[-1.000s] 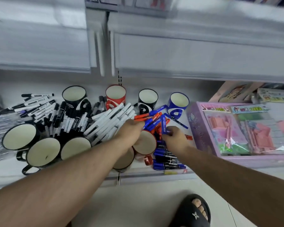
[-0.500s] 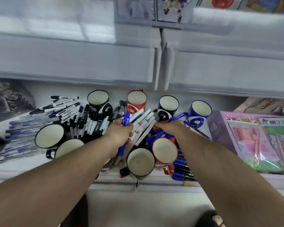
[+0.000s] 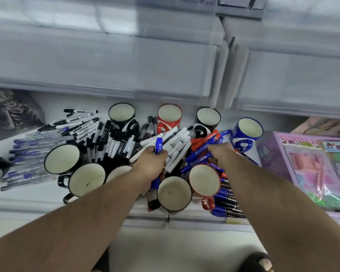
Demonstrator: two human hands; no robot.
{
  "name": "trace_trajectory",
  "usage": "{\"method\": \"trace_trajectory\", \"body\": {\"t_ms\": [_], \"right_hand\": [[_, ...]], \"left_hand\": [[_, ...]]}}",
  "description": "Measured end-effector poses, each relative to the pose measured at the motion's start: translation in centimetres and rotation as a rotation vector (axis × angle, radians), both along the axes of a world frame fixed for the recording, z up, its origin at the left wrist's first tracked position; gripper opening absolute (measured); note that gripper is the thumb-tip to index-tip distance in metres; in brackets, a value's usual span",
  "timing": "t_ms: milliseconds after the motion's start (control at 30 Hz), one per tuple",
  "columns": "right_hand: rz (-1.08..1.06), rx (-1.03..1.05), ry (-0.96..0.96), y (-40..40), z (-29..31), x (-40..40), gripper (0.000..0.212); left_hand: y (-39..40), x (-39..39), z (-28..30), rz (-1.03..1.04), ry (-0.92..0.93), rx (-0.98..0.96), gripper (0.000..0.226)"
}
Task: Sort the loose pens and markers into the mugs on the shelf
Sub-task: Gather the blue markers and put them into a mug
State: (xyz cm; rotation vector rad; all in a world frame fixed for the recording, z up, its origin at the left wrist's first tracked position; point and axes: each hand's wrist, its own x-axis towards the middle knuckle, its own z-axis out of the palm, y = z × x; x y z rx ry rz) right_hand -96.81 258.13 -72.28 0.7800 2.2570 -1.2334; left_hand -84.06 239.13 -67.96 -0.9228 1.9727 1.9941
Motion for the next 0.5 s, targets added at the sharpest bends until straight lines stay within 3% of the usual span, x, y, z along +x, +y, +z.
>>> {"method": "trace_trajectory", "body": {"t_ms": [133,200,300,400,467,500], "right_hand": [[0.022,0.026,0.113,3.0,2.8,0.2,0.018],[0.100,0.082,0.175,4.4,5.7,0.8,0.018],[0.199,0.039,0.189,4.7,10.2,3.2,0.011],[0.273,-0.165,0.106,3.1,13.2,7.0,0.020],[0.202,-0.337,0.059,2.1,13.8,8.9,0.023],[0.166,-0.393,0.060,1.7,13.8,9.6,0.021]], "left_hand": [[-0.6,-1.0,0.4,0.054,-0.002,0.124,0.009],[-0.3,-1.4,0.8,0.009,0.029,0.070,0.015],[0.9,-1.6,2.2,-0.271,0.247,-0.401,0.037],[3.1,-1.0,4.3,-0.641,0.433,-0.855,0.063],[4.6,-0.3,4.5,-0.781,0.398,-0.903,0.061],[5.1,0.1,4.2,-0.774,0.369,-0.852,0.048]]}}
